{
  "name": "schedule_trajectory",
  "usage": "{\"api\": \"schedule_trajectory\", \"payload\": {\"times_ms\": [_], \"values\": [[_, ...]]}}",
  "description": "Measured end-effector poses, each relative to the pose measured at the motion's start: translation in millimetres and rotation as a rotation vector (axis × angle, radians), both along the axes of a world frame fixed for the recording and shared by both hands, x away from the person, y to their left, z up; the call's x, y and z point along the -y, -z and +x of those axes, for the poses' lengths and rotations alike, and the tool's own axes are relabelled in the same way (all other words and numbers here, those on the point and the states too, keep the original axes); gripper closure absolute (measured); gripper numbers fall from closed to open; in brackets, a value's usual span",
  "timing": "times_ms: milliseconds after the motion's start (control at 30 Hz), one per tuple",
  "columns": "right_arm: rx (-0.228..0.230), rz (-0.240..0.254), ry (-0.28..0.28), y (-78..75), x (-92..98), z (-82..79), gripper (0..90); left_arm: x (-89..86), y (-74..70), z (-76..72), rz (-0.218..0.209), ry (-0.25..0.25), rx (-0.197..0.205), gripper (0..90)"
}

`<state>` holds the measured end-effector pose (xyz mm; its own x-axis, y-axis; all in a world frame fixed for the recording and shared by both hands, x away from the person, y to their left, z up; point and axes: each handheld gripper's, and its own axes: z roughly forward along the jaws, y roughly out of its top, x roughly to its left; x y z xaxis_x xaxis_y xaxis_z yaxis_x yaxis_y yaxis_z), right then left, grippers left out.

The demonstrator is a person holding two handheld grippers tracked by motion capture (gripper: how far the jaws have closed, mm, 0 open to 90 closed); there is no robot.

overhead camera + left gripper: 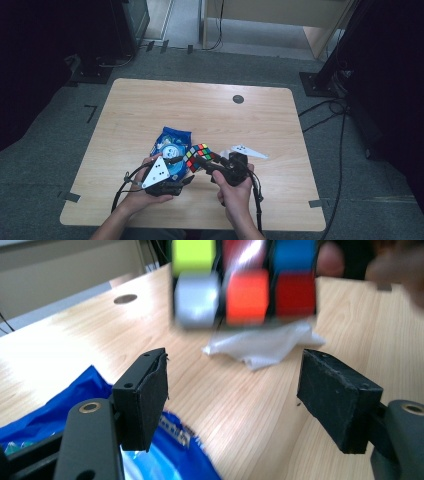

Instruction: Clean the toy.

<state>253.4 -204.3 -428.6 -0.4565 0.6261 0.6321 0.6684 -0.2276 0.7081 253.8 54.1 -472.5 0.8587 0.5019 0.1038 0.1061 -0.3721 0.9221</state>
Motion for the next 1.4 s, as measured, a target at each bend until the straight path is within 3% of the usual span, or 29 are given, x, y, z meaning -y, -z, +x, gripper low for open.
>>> {"api": "schedule_trajectory", "payload": {"times_ms": [100,233,333,467,900,1000,1100,1167,1233,1367,1400], "values": [[-0.014,-0.017,-0.055,-2.7,1.8,0.7,34.5,-1.1,0.3,1.5,0.005,-0.013,0.004,28.6],[-0.016,-0.065,-0.132,-0.5,-11.6,-0.4,34.5,2.2,-0.8,-1.5,0.031,-0.015,0.035,27.3],[-0.016,-0.069,-0.145,0.9,-17.5,-0.9,34.4,5.8,0.6,-6.4,0.069,-0.017,0.087,24.8],[-0.027,-0.068,-0.155,3.7,-19.8,-0.1,34.4,10.8,0.3,-10.2,0.072,-0.013,0.113,19.7],[-0.082,-0.104,-0.193,8.6,-27.1,0.6,34.4,18.7,2.1,-13.8,0.077,-0.007,0.132,15.6],[-0.082,-0.122,-0.195,9.2,-28.5,0.4,34.4,20.8,2.5,-14.8,0.080,0.000,0.136,17.5],[-0.080,-0.118,-0.186,9.0,-26.6,0.9,34.4,21.1,3.9,-16.4,0.092,0.001,0.158,26.1],[-0.076,-0.114,-0.190,8.5,-25.0,1.2,34.4,19.3,3.0,-16.4,0.068,0.014,0.149,28.8],[-0.072,-0.107,-0.198,8.7,-23.8,1.7,34.4,17.5,2.0,-15.8,0.059,-0.012,0.161,33.8],[-0.039,-0.093,-0.220,2.2,-11.7,4.5,35.0,10.8,1.3,-10.0,0.047,-0.050,0.141,33.9],[-0.021,-0.094,-0.206,-1.3,-5.3,5.1,36.2,5.2,0.4,-6.3,0.026,-0.071,0.123,33.9]]}}
